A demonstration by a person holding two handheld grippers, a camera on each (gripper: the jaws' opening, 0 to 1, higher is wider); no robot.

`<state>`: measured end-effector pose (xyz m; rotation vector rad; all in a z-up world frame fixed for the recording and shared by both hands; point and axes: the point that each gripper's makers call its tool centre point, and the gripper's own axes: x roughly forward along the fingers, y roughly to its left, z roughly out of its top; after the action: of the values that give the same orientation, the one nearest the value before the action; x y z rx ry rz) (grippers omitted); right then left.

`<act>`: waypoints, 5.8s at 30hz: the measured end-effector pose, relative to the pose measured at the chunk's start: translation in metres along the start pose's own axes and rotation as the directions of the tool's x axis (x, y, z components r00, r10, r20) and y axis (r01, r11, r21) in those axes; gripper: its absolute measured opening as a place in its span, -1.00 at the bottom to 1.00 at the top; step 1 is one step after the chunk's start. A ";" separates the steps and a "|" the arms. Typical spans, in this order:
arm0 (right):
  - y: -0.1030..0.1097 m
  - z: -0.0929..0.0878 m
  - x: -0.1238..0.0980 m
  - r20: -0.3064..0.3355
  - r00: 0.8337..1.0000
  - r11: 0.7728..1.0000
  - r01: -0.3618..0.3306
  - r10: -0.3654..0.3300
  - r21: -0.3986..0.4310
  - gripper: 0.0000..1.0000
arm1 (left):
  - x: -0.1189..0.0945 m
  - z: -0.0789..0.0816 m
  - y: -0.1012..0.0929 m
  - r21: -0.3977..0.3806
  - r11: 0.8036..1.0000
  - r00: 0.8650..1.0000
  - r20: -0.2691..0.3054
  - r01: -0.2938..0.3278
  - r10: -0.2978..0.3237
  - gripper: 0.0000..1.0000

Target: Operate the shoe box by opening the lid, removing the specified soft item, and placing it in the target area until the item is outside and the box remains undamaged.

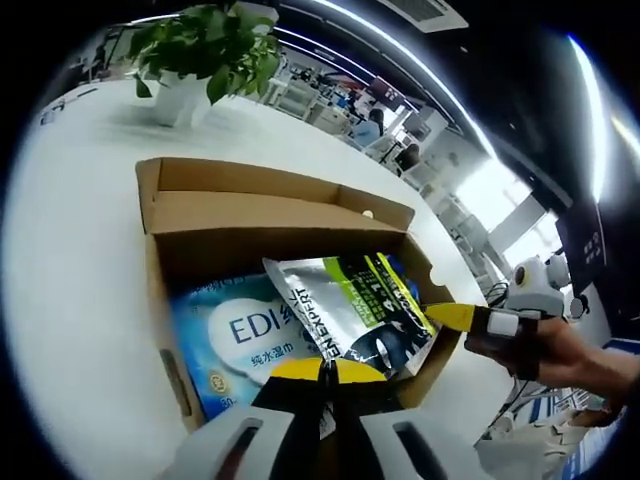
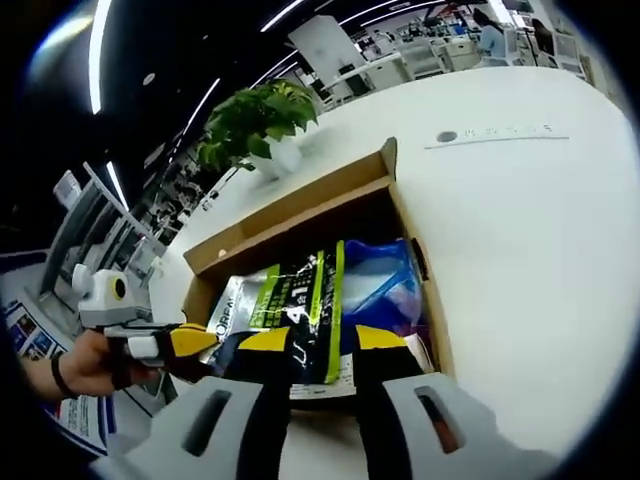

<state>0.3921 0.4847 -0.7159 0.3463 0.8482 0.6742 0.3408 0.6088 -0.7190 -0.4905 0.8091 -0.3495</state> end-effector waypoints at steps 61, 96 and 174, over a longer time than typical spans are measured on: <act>-0.059 0.014 -0.162 0.297 0.951 0.993 0.059 -0.088 0.105 -1.00 | 0.043 0.029 -0.163 0.339 0.915 0.976 -0.070 0.219 -0.208 -0.99; -0.121 -0.023 -0.232 0.356 0.910 0.959 0.126 -0.214 0.255 -1.00 | 0.093 -0.014 -0.241 0.437 0.830 0.936 -0.224 0.346 -0.272 -0.99; -0.251 0.016 -0.159 0.175 0.942 0.911 0.212 -0.288 0.354 -1.00 | 0.222 -0.035 -0.214 0.663 0.718 0.909 -0.403 0.213 0.103 -0.96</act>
<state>0.4311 0.1917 -0.7484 0.5936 0.7719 0.2415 0.4333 0.3150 -0.7563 0.2997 0.9996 -0.8013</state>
